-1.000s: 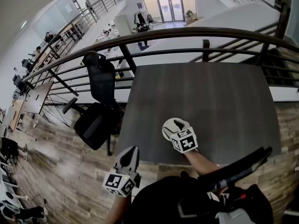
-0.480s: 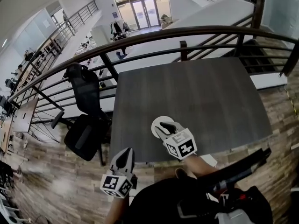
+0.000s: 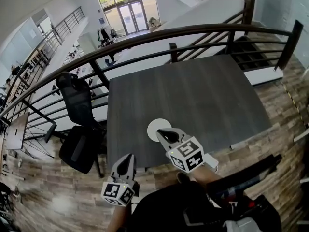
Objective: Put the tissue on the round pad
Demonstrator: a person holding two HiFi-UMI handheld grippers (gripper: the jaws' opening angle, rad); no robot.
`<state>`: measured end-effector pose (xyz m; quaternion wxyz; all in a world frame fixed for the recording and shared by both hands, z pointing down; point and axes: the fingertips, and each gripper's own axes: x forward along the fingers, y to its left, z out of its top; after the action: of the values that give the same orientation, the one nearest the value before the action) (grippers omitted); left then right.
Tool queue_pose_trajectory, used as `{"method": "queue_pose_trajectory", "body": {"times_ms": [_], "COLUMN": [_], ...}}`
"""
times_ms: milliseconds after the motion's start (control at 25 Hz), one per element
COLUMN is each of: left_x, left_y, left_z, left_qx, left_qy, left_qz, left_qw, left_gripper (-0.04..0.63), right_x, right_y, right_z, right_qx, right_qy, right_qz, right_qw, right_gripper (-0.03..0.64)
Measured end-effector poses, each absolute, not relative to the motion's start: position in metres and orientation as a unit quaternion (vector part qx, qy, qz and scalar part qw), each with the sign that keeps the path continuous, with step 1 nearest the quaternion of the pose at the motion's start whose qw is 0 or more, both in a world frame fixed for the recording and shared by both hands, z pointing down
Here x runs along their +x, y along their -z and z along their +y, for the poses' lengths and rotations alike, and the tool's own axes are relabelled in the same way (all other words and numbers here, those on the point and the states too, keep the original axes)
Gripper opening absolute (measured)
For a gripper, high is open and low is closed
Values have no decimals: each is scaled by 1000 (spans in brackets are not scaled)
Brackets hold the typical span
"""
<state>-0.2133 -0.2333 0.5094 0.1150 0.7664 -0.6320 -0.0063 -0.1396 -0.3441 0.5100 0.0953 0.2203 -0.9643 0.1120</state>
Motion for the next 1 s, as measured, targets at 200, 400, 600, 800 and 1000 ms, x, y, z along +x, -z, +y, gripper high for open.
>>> {"method": "queue_pose_trajectory", "body": {"times_ms": [200, 400, 600, 800, 1000], "left_x": [-215, -221, -225, -224, -223], "left_y": [-505, -493, -491, -486, -485], "left_z": [-232, -233, -234, -237, -239], "left_qx": [773, 771, 771, 774, 778], "left_qy": [-5, 6, 8, 4, 10], "left_qz": [-627, -631, -631, -628, -622], "left_qw": [96, 88, 87, 80, 85], "left_gripper": [3, 3, 3, 3, 3], "right_x": [-125, -110, -98, -86, -83], "right_y": [-501, -493, -488, -483, -475], "right_z": [-341, -336, -333, -335, -334], "right_qx": [242, 251, 270, 284, 291], "right_qy": [-84, -90, -93, -95, -68], "right_qz": [-962, -960, -956, -952, -952], "right_qw": [90, 81, 74, 66, 65], "right_gripper": [2, 2, 2, 2, 2]}}
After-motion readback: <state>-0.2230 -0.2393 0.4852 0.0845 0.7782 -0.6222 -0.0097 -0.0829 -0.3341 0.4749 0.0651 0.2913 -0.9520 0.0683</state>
